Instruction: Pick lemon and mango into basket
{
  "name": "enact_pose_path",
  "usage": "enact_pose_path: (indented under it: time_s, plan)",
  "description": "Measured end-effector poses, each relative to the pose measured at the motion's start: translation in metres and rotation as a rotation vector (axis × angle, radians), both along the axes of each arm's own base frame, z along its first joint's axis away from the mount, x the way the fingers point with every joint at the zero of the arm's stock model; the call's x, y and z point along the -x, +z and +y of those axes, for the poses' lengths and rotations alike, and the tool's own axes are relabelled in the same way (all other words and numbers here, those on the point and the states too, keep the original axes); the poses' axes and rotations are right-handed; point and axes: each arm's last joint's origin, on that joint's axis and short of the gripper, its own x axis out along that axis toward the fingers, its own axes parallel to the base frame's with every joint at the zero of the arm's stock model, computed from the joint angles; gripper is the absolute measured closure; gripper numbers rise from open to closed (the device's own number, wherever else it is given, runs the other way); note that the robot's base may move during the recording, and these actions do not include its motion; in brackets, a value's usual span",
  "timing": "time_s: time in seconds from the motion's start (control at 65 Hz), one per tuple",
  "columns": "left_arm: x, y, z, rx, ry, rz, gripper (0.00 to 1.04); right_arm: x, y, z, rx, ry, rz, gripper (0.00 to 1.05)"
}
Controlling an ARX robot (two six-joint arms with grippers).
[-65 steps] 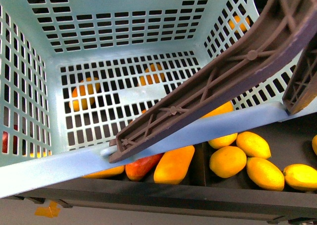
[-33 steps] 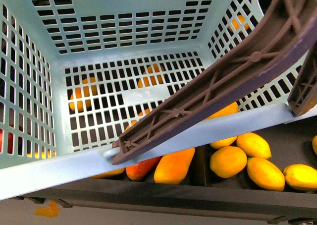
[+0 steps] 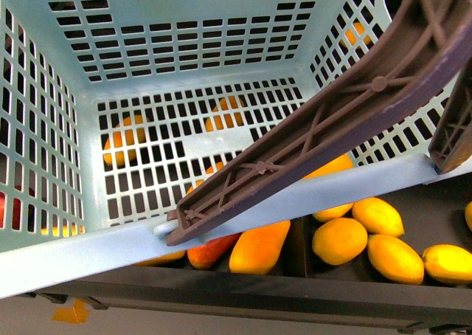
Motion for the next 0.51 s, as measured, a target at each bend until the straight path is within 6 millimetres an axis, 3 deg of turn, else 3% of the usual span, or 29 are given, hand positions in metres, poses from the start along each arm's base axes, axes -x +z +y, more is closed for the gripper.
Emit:
enact_pose_path:
  time_s: [0.123, 0.507]
  plan:
    - [0.0006, 0.0000, -0.0008, 0.000, -0.003, 0.000, 1.01, 0.0001, -0.0003, -0.0002, 0.000, -0.003, 0.001, 0.08]
    - [0.0006, -0.0010, -0.0018, -0.001, -0.002, 0.004, 1.01, 0.0003, -0.0007, -0.0004, 0.000, -0.003, 0.002, 0.09]
